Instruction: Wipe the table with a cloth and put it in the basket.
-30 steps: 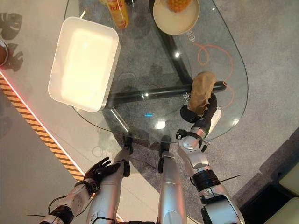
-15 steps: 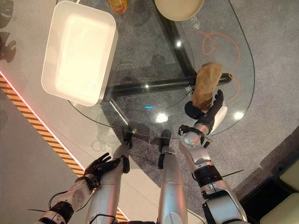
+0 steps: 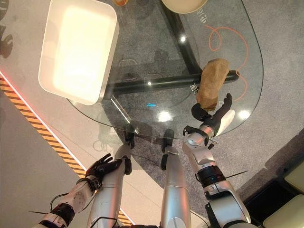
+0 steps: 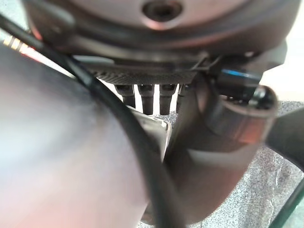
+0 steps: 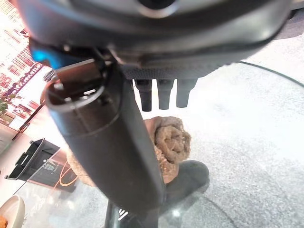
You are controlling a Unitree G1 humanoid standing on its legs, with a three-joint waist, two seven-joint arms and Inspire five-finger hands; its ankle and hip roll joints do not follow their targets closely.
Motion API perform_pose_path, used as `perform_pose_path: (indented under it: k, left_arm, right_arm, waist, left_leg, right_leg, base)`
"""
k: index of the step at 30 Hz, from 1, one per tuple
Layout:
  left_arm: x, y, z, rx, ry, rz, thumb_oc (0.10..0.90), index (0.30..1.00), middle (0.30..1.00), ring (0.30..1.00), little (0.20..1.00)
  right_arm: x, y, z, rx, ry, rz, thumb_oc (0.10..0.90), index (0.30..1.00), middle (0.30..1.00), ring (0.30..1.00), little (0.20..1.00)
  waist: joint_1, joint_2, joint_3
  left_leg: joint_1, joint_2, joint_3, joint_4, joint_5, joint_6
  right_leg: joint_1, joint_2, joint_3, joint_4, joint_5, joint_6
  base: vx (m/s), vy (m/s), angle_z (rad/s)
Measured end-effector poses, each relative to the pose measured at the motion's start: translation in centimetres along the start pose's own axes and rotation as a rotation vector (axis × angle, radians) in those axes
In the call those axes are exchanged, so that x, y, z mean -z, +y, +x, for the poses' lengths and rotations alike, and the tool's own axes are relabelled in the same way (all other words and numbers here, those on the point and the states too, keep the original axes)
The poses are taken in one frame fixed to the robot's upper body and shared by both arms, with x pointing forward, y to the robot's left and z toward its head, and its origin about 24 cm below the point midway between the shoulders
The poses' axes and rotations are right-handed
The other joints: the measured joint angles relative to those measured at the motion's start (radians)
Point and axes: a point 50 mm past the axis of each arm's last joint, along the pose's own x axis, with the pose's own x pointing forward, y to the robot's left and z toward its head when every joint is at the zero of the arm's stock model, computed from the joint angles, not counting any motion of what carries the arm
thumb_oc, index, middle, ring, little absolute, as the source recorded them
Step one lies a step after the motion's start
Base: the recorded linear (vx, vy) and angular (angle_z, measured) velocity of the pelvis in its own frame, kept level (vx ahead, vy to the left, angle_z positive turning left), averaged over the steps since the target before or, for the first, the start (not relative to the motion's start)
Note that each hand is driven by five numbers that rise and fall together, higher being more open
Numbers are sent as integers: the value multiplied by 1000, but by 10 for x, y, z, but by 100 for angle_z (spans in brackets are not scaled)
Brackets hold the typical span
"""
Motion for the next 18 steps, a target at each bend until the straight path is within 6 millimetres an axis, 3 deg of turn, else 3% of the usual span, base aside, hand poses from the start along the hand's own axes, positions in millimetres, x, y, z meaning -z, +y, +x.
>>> perform_pose_path:
  k: [18]
  left_arm:
    - [-12,-7,3,24,-22,10,800,900,900,900,900]
  right_arm:
    - [-20,3,9,-37,-36,73,800,900,900,900,900]
  waist:
    - [21,2,1]
  left_leg:
    - [-60,-5,-6,18,2,-4]
  right_leg:
    - [-60,-8,-3,30,-6,-5]
  base:
    - [0,0,0]
